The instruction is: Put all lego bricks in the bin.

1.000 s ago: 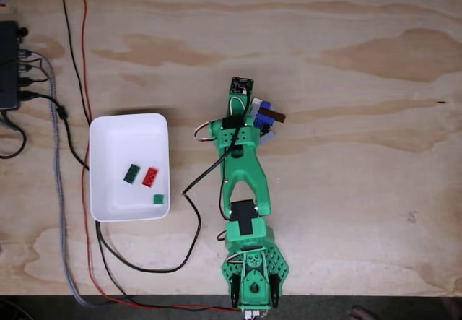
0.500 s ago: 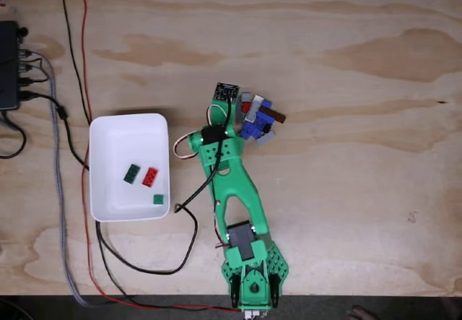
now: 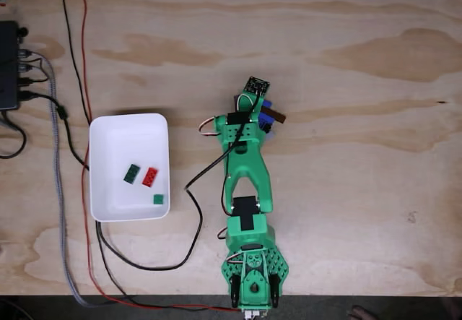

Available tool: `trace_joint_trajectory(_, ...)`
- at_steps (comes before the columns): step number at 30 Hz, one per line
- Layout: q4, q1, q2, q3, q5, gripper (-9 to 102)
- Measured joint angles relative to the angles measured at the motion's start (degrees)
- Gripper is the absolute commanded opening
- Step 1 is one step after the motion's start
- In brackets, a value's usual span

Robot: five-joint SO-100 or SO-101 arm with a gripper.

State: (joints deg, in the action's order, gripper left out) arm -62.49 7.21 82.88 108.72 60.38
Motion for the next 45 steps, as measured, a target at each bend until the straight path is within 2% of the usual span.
trace_joint_trajectory(5,1.85,0.0,-0.44,-0.35,-0.62,17)
trace_joint_trajectory(10,3.52,1.49,-0.97,-1.49,-0.62,0)
trace_joint_trajectory(16,3.52,2.37,-0.79,-1.05,-2.46,0)
trace_joint_trajectory(20,-1.23,3.78,5.54,-0.53,-6.33,0)
trace_joint_trajectory(23,-8.61,5.36,17.31,-2.11,-8.96,0)
trace_joint_trajectory(26,-18.02,11.78,26.63,-7.73,-11.87,0)
trace_joint_trajectory(29,-23.12,22.06,26.37,-12.3,-15.73,0)
trace_joint_trajectory(35,-21.62,39.9,11.16,-22.76,-25.4,0)
trace_joint_trajectory(36,-21.18,42.36,7.91,-24.79,-26.54,2)
trace_joint_trajectory(38,-21.09,45.97,2.02,-29.0,-28.48,14)
trace_joint_trajectory(41,-20.74,48.69,-1.93,-31.64,-29.88,38)
trace_joint_trajectory(45,-20.48,46.93,0.79,-28.92,-29.97,40)
